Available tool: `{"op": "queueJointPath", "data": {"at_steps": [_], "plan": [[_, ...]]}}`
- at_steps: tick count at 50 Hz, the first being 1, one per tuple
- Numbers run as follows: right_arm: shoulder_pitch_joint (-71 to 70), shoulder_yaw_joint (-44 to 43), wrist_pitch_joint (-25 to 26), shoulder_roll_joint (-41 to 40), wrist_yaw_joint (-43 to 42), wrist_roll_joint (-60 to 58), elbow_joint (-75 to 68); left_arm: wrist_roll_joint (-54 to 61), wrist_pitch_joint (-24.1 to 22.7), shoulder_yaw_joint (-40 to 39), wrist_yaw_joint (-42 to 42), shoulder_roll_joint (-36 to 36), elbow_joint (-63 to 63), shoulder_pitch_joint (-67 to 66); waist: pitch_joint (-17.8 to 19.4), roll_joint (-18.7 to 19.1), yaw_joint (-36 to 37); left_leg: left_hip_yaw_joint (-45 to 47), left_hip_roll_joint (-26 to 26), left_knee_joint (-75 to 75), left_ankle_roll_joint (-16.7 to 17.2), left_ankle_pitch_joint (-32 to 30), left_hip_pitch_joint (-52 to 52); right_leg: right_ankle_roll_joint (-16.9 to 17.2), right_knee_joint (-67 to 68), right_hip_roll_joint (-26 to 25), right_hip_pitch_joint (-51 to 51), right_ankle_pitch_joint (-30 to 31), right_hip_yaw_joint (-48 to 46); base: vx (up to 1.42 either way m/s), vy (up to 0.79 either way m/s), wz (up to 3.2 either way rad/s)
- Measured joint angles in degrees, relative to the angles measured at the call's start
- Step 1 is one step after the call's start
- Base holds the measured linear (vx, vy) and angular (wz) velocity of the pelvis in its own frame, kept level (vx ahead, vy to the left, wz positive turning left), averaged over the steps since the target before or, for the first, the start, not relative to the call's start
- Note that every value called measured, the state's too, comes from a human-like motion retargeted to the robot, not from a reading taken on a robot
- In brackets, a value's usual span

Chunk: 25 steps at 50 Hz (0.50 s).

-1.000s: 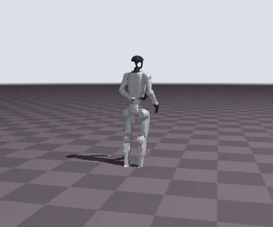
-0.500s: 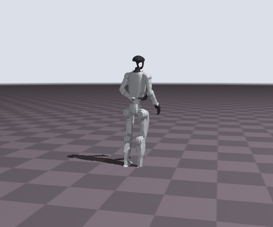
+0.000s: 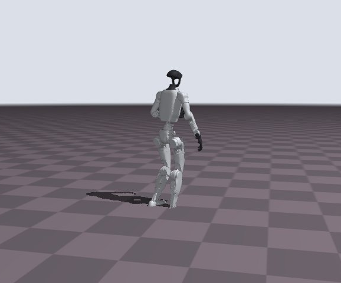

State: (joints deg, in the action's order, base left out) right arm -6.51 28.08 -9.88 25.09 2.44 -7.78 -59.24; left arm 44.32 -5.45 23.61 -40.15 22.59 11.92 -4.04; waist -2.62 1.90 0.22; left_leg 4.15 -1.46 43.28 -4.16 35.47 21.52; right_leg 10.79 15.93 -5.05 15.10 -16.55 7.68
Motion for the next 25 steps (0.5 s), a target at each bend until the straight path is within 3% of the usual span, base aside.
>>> {"op": "queueJointPath", "data": {"at_steps": [3, 5, 8, 12, 16, 21, 25], "plan": [[0.09, 0.68, 0.85, 2.32, 1.6, -1.19, 1.86, -2.74, -0.76, -1.02, 1.34, 0.97, 3.01, 0.79, 2.76, 1.44, 1.66, -8.91, -4.48, 15.06, 4.05, 2.11, 8.78, -1.28, 5.44, -3.71, 2.97, -1.56, 1.13, -0.03, -0.07, -0.67], [0.7, 0.89, 1.35, 4.4, 3.66, -1.53, 4.26, -4.31, -1.04, -1.85, 1.43, 1.51, 5.55, 1.59, 4.22, 1.27, 2.45, -9.45, -5.53, 26.6, 5.08, 4.1, 14.57, -1.46, 8.79, -4.26, 5.28, -2.71, 1.23, 0.02, -0.03, -0.3], [3.19, 0.8, 1.55, 7.88, 8.57, -1.24, 11.85, -6.19, -1.09, -3.47, 0.64, 3.06, 10.1, 2.14, 6.2, -0.87, 4.16, -7.09, -4.75, 46.94, 5.27, 7.26, 24.42, -2.15, 14.74, -1.04, 9.0, -4.34, -2.02, 0.05, -0.03, -0.29], [10.21, -3.24, 3.35, 15.2, 19.44, 2.78, 35.16, -5.69, -1.26, -6.28, -0.22, 7.58, 18.26, 0.22, 7.57, -9.25, 3.29, -0.81, -2.63, 74.49, 1.84, 8.73, 42.66, -2.73, 25.0, 14.3, 17.09, -4.56, -7.33, 0.05, -0.02, 0.54], [16.89, -6.94, 4.83, 20.87, 26.5, 8.12, 60.37, -1.32, -2.78, -9.36, 0.08, 11.16, 24.9, -3.47, 9.94, -17.83, -1.95, 3.21, 3.3, 93.54, -3.05, 7.16, 59.28, 0.2, 32.45, 29.25, 21.99, -3.75, -4.2, 0.01, -0.08, 1.51], [19.15, -6.85, 5.33, 21.41, 28.17, 12.02, 74.89, 4.35, -4.75, -13.03, 4.02, 12.45, 27.46, -6.65, 14.47, -26.35, -7.41, 3.4, 13.34, 100.6, -6.85, 8.98, 67.82, 2.5, 38.03, 45.71, 20.36, -7.55, -2.11, -0.02, -0.16, 0.89], [15.84, -3.28, 5.08, 18.79, 26.63, 10.91, 73.21, 4.94, -4.83, -12.9, 6.58, 11.01, 26.71, -6.93, 15.01, -29.82, -9.11, 3.32, 22.2, 97.09, -8.21, 12.82, 67.59, 2.09, 39.14, 51.62, 18.15, -11.99, -3.37, 0.0, -0.19, -0.08]]}}
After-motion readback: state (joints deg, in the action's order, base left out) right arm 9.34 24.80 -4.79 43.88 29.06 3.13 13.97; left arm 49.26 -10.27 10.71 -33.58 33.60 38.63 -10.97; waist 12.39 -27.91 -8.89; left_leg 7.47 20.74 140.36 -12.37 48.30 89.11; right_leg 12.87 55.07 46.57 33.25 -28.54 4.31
